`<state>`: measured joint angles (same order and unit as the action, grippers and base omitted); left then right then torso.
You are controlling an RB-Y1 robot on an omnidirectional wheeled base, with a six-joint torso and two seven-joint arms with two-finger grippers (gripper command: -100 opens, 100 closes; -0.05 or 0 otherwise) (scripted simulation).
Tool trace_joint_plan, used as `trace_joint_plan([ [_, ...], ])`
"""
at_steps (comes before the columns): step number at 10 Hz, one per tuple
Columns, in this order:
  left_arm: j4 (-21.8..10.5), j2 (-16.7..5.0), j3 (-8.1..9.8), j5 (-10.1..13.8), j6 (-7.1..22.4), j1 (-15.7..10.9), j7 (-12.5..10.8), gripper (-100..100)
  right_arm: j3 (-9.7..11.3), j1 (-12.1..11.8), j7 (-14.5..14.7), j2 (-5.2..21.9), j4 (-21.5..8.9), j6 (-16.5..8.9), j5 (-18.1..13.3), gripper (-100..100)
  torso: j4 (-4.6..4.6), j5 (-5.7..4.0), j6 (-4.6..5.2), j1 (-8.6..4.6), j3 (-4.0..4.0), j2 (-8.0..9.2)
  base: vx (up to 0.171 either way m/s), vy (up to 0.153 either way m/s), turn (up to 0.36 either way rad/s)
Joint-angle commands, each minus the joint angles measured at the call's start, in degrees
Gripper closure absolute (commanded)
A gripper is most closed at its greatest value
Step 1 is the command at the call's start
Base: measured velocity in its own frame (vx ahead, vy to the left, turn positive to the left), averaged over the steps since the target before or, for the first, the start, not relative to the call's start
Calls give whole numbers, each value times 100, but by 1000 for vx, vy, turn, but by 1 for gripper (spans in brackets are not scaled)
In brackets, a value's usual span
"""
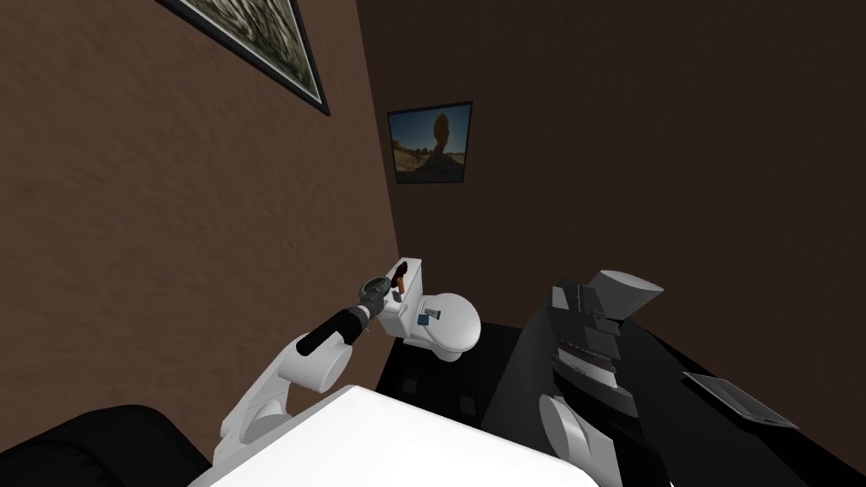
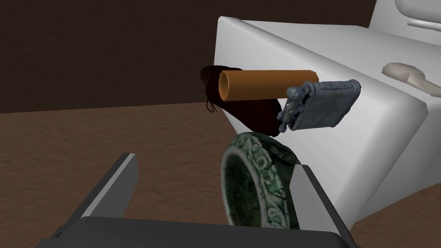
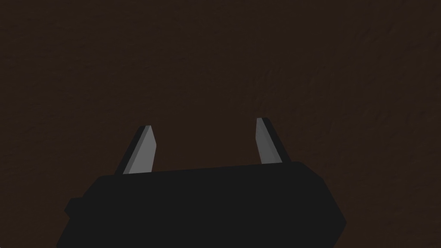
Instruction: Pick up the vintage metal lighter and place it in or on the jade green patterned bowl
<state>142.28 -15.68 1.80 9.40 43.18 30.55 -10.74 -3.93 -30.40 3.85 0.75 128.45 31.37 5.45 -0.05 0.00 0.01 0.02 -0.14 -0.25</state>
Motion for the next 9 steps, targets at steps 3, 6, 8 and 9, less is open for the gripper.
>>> trace_joint_plan([
  [3, -21, -141, -9, 166, 572, -117, 9, -100, 0, 0, 0, 0, 0, 0, 0, 0, 0, 0, 0, 0, -1, -1, 66, 2, -14],
  [6, -39, -205, -13, 240, 901, -178, 13, -100, 0, 0, 0, 0, 0, 0, 0, 0, -1, -1, 0, -3, -2, -4, 59, 0, -12],
  [8, -59, -266, -18, 311, 1163, -236, 17, -100, 0, 0, 0, 0, 0, 0, 0, 0, 0, 0, 0, 2, -1, -2, 53, 8, -11],
  [9, -80, -325, -24, 380, 1381, -291, 20, -100, 0, 0, 0, 0, 0, 0, 0, 0, 0, 0, 0, 1, 1, 3, 54, -2, -17],
])
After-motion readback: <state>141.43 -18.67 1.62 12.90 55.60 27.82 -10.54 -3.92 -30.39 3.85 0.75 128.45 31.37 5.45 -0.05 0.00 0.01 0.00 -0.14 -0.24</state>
